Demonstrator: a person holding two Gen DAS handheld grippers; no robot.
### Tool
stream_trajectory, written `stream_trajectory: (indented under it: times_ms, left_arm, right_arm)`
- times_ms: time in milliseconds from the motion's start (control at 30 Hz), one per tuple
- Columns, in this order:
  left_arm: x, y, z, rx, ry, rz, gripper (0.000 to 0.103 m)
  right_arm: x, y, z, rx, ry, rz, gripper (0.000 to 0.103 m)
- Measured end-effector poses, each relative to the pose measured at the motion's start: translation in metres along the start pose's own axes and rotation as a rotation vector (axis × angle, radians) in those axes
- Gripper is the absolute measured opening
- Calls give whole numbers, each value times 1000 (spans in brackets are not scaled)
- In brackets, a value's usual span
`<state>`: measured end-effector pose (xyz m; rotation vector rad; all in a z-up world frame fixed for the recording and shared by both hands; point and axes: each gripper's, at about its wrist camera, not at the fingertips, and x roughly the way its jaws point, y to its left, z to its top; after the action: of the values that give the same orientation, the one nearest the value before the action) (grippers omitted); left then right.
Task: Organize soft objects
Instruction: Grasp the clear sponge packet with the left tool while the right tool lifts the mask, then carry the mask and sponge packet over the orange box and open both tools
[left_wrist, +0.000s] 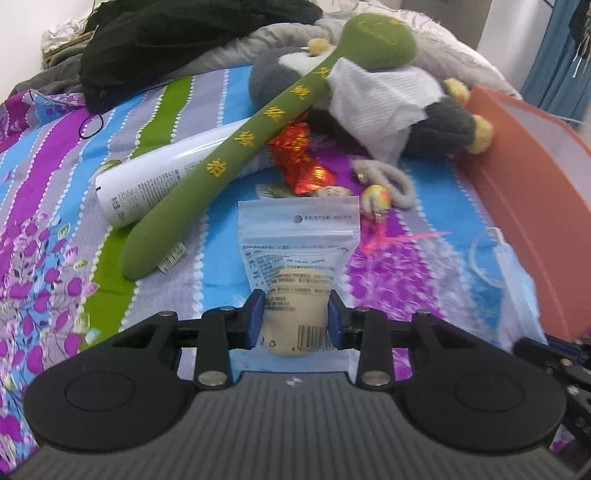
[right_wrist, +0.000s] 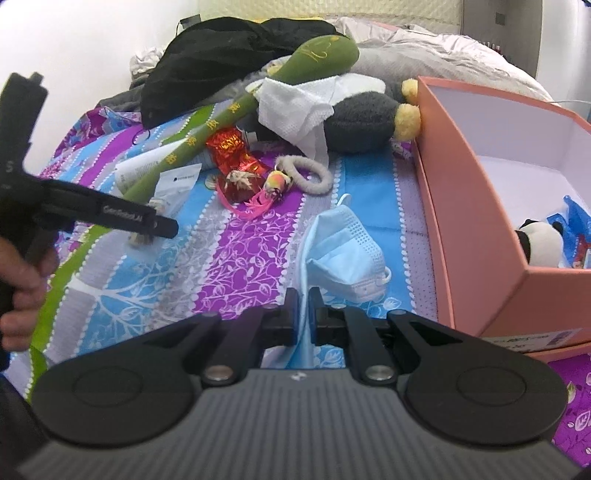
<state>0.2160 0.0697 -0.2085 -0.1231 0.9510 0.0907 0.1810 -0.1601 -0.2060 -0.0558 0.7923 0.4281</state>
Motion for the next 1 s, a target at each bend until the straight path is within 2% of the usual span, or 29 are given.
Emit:
stream_trajectory:
  times_ms: [567, 1000]
  left_arm:
    - [-70, -20, -22, -21, -30, -87, 41]
    - [-125, -45, 0, 7, -101, -175, 41]
  right_arm:
    - [-44, 6, 6, -2, -63, 12, 9]
    - [-97, 3, 40, -19, -176, 14, 9]
